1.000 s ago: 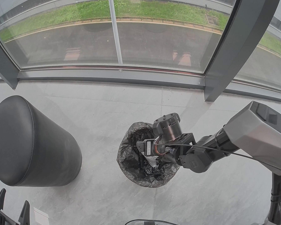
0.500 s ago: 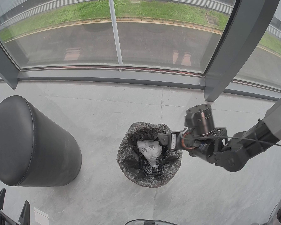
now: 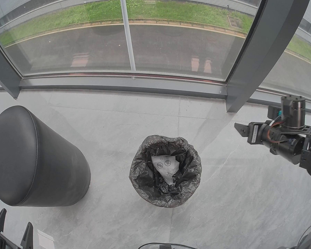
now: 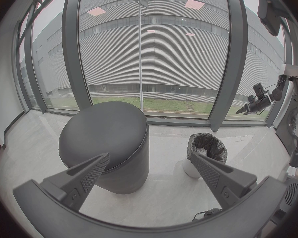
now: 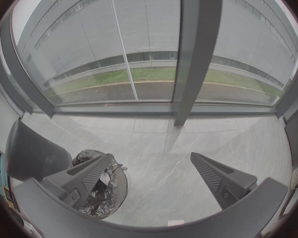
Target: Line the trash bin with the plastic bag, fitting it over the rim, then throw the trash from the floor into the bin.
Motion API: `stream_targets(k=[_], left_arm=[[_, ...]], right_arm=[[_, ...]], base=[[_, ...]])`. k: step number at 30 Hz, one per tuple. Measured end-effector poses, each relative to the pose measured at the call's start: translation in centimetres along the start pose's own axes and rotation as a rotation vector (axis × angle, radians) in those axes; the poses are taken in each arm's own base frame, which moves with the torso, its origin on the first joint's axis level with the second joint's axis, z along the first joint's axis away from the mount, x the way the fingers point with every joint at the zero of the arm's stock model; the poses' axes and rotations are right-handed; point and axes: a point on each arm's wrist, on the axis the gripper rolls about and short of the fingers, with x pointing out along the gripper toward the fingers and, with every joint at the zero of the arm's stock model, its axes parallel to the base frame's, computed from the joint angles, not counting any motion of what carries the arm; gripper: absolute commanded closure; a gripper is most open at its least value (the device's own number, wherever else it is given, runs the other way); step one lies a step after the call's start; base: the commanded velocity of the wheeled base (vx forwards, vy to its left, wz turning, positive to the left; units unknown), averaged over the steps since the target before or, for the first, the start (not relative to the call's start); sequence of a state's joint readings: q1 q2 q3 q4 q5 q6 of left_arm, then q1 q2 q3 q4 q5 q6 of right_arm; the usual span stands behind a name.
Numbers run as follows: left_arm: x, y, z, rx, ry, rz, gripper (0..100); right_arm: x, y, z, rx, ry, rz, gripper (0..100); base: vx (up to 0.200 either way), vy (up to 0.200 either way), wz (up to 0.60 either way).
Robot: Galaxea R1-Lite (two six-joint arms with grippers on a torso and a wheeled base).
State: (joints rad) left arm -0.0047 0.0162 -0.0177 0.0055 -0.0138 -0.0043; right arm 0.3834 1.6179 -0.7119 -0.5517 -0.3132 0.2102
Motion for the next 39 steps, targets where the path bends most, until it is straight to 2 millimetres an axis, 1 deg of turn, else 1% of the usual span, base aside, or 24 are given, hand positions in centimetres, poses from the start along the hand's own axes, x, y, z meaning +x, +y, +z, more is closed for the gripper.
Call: stream_targets(k=[6,9,14,27,33,35,39], left_arm=[[0.0,0.0,0.0,0.000,0.000,0.000,0],[0.0,0.0,0.0,0.000,0.000,0.000,0],[0.0,0.0,0.0,0.000,0.000,0.000,0],[0.0,0.0,0.0,0.000,0.000,0.000,0],[0.0,0.0,0.0,0.000,0.000,0.000,0],[0.0,0.0,0.0,0.000,0.000,0.000,0],[0.0,0.0,0.0,0.000,0.000,0.000,0]], right_arm=[[-4.6,-2.0,1.4,0.028,-0.102,-0.011,0],[-6.8,-2.8,1.6,0.030,-0.147,-0.016,0],[-10.1,-4.5,1.3,0.024,-0.213,-0.047,0],[-16.9,-8.0,0.8,0.021,-0.418,-0.189,0],[-20.6,-8.8,-0.3,-0.011,-0.497,-0.247,0],[-21.9,-9.0,-0.9,-0.026,-0.515,-0.256,0],[-24.7,-9.4,-3.2,-0.058,-0.516,-0.271,0]], base=[[0.000,0.000,0.00],[0.000,0.000,0.00],[0.000,0.000,0.00],[0.000,0.000,0.00],[0.000,0.000,0.00],[0.000,0.000,0.00],[0.000,0.000,0.00]])
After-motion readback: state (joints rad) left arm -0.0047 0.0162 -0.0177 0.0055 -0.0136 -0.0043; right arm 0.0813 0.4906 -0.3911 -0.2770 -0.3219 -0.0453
